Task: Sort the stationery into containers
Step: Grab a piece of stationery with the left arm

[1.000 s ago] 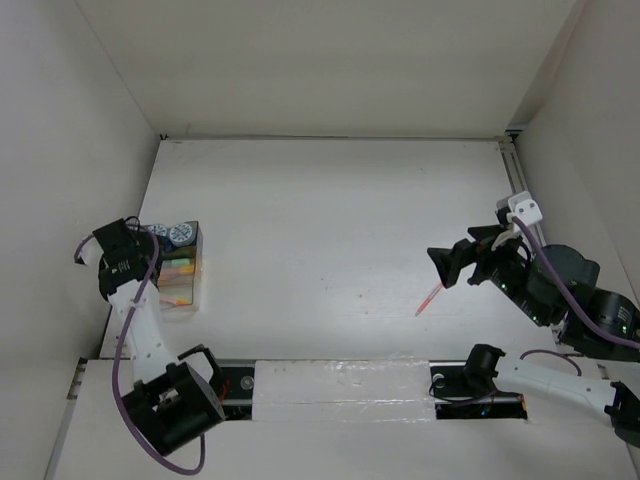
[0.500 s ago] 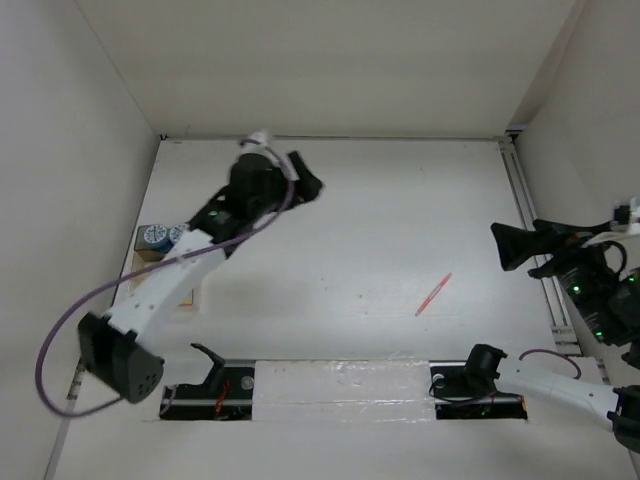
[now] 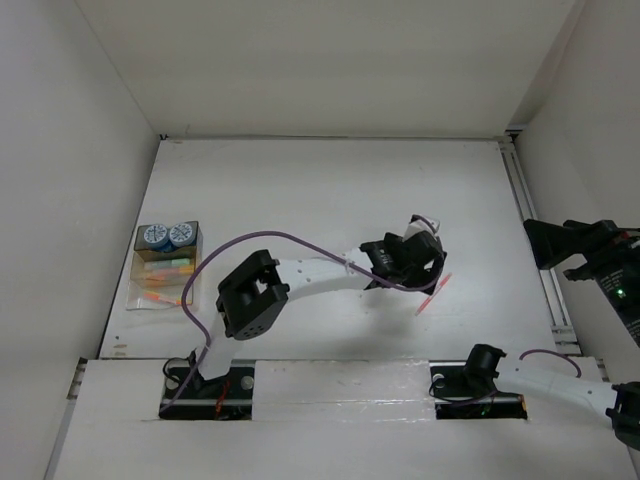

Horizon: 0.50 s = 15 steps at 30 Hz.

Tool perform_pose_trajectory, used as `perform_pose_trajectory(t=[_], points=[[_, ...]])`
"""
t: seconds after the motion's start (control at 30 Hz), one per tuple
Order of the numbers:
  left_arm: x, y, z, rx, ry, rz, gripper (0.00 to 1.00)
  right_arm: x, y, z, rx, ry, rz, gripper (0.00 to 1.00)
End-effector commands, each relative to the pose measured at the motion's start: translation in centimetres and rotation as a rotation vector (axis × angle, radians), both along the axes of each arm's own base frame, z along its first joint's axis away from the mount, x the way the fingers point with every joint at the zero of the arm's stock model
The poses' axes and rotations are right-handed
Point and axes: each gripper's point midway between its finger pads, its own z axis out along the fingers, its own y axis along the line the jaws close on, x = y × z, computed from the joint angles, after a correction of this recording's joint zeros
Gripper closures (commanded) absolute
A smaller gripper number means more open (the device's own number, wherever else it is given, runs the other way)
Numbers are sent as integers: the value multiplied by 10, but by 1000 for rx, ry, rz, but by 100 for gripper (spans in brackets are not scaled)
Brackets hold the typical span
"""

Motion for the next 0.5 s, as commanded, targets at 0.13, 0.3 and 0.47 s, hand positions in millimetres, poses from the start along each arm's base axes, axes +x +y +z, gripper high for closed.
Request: perform_pose_trajectory(t=[0.13, 0.3, 0.47], points=[[-15, -22, 16, -37, -42, -140, 7, 9, 25, -11, -65, 14, 51, 0], [-24, -39, -1, -14, -48, -200, 7, 20, 28, -27, -93, 39, -10, 0], [-33, -61, -16, -5, -42, -253, 9, 28, 61, -43, -188, 83, 79, 0]])
